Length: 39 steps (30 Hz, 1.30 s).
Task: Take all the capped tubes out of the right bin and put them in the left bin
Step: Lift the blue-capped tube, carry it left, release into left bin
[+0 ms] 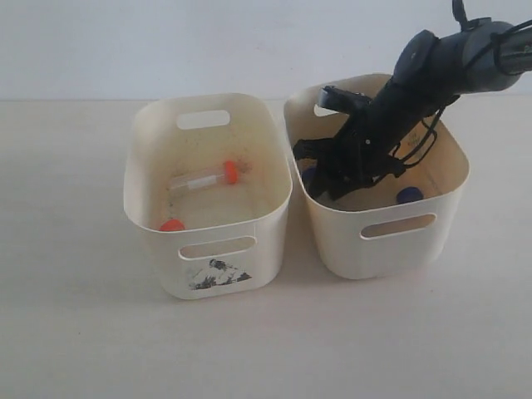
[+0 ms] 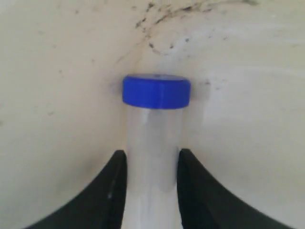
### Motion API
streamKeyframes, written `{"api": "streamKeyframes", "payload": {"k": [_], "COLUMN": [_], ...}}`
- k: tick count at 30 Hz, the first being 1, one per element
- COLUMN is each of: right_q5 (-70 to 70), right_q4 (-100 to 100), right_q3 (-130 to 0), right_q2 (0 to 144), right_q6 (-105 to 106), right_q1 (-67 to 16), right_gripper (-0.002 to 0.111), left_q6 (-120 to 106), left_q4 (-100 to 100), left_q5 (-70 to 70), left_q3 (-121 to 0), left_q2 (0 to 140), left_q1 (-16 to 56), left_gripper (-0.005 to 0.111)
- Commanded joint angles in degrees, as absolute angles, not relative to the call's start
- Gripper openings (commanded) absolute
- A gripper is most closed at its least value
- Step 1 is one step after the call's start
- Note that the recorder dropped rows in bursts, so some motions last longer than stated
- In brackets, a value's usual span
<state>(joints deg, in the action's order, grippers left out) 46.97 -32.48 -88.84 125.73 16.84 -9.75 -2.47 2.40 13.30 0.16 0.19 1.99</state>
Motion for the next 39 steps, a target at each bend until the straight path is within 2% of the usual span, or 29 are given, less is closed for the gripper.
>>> {"api": "streamKeyframes", "payload": {"k": [1, 12, 19, 24, 29, 32, 35, 37, 39], "right_q5": [46.56, 50.28, 54.20, 56.57, 49.79, 44.89, 42.88, 42.26, 42.25], "right_q4": [-30.93, -32.22, -43.60, -53.66, -53.30, -52.66, -52.40, -52.08, -51.16], "right_q3": [-88.71, -88.71, -88.71, -88.71, -88.71, -88.71, -88.71, -88.71, -88.71], "right_q2": [120.14, 109.24, 102.26, 101.40, 101.80, 102.66, 103.39, 103.53, 103.38], "right_q6": [17.03, 17.03, 22.75, 34.50, 38.96, 39.47, 38.84, 37.83, 36.18], "right_q1": [-9.17, -9.17, -9.28, -12.82, -18.97, -21.24, -21.74, -21.74, -21.74], "right_gripper": [0.000, 0.000, 0.000, 0.000, 0.001, 0.013, 0.038, 0.050, 0.045], "left_q6": [-1.99, -1.99, -1.99, -1.99, -1.99, -1.99, -1.99, -1.99, -1.99], "left_q4": [2.30, 2.30, 2.30, 2.30, 2.30, 2.30, 2.30, 2.30, 2.30], "left_q5": [12.93, 12.93, 12.93, 12.93, 12.93, 12.93, 12.93, 12.93, 12.93], "left_q3": [0.00, 0.00, 0.00, 0.00, 0.00, 0.00, 0.00, 0.00, 0.00], "left_q2": [0.00, 0.00, 0.00, 0.00, 0.00, 0.00, 0.00, 0.00, 0.00], "left_q1": [1.94, 1.94, 1.94, 1.94, 1.94, 1.94, 1.94, 1.94, 1.94], "left_gripper": [0.004, 0.004, 0.004, 0.004, 0.004, 0.004, 0.004, 0.004, 0.004]}}
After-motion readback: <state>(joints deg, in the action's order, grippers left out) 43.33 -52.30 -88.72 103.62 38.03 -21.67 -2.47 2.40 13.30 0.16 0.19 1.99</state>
